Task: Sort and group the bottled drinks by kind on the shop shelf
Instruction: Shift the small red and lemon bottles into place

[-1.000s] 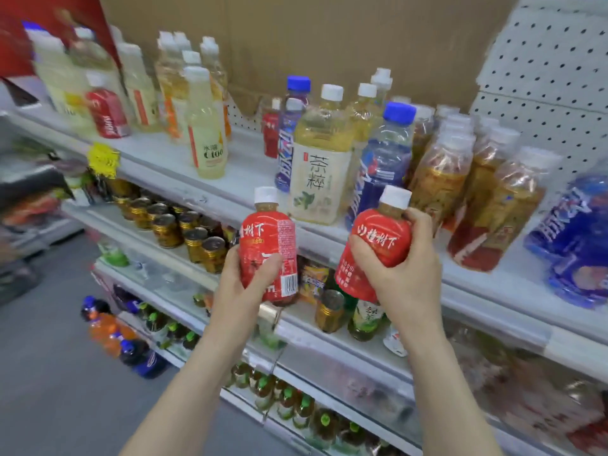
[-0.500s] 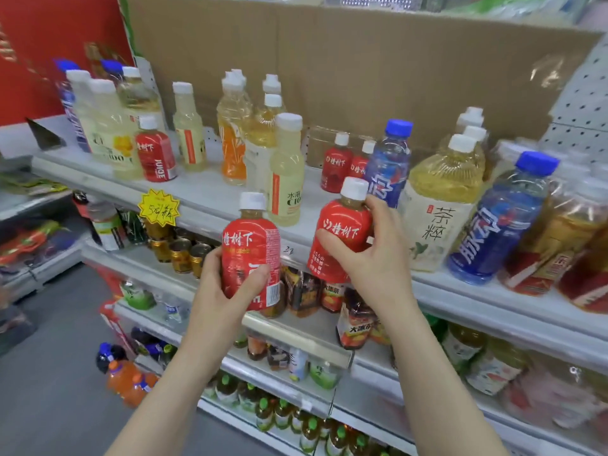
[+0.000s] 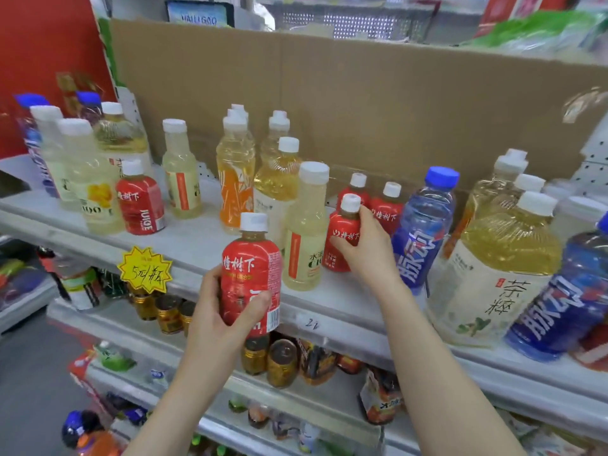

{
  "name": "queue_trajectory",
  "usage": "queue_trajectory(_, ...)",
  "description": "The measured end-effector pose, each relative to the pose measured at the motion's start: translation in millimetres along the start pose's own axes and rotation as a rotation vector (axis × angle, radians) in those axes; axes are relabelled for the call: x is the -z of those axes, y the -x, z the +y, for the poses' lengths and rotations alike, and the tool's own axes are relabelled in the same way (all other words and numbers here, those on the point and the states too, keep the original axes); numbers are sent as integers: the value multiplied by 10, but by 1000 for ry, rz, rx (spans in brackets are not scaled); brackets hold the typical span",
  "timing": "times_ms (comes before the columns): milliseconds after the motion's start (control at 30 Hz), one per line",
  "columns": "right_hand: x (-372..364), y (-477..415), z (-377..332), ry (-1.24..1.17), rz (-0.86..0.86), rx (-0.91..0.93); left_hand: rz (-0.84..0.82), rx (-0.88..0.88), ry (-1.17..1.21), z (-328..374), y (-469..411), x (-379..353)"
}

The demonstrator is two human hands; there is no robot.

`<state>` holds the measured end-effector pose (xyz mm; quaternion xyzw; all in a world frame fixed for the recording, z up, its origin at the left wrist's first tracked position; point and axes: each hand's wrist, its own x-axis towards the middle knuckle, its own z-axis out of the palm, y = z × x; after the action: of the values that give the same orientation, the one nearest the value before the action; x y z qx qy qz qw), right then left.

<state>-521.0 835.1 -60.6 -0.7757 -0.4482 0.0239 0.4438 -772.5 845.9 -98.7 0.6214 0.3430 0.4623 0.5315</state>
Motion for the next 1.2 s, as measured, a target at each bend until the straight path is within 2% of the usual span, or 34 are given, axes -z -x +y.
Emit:
queue_trajectory(267,-52,-238,-56,48,-36,-137,-111,-4,-39,-14,-263,114)
queue_trajectory(333,26,-40,-161,42,144,-103,-151,-2,-38,-19,-278,137)
queue_trajectory(400,151,311,-405,-85,347,1,-196,-22,-48,-16,-254,131)
queue_trajectory(433,198,517,-547,-151,349,43,-219,-41,-54,3,-230,111)
queue_trajectory(567,165,1079,-971,-228,-14,50,-297,-123,-73,82,-168,-135)
queue_trajectory(667,165,1079,-926,-139,19,-44,-378,-156,-119,143,-186,-305)
queue_trajectory(733,301,1035,-858,-138,77,-85,-400,-241,-217,187,-262,-326)
queue_trajectory(833,543,940,-713,-70,177,-120,-264,-398,-329,259,-441,-283)
queue_trajectory(933,595,789,-545,104,208,-123,-93,-506,-393,344,-671,-323)
queue_trajectory(1067,314,591,-331,216,166,-82,-57,-568,-544,352,-870,-494)
queue_trajectory(1200,80,406,-207,302,259,-70,-7,-596,-594,288,-891,-567)
